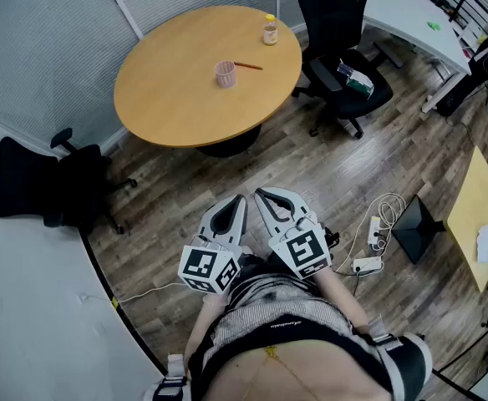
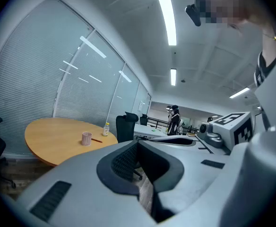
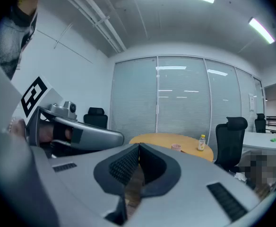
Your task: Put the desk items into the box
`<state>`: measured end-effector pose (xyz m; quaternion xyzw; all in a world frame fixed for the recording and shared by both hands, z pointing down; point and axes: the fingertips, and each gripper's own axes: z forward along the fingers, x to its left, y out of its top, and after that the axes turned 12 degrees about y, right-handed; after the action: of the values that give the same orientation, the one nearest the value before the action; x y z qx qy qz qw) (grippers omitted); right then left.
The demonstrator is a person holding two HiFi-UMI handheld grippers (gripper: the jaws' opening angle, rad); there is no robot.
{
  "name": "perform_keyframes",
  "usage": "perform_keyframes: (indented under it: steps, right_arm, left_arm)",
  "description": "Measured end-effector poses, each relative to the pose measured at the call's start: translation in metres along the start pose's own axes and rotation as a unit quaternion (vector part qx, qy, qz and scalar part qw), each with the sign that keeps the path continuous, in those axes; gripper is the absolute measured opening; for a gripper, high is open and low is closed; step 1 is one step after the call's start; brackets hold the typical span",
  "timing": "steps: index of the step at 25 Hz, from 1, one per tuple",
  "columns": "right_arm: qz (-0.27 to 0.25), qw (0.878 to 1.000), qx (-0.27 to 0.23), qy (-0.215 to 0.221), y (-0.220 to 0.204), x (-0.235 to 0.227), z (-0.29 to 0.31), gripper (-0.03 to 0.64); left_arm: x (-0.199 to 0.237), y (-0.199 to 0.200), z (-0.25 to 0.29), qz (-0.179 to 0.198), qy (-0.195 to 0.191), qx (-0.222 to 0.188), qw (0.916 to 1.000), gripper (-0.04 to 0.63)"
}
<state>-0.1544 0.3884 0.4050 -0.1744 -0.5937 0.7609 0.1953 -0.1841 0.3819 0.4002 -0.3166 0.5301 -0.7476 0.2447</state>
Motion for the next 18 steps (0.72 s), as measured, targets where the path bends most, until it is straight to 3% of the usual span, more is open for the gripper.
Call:
perform_keyframes:
  steps: [18]
  right_arm:
    - [-0.006, 0.999, -0.01, 0.035, -0.01, -0.005, -0.026, 0.023]
  left_arm:
    - [-0.029, -0.017, 0.007, -0.022, 0.014, 0.005, 0.9996, 0.018]
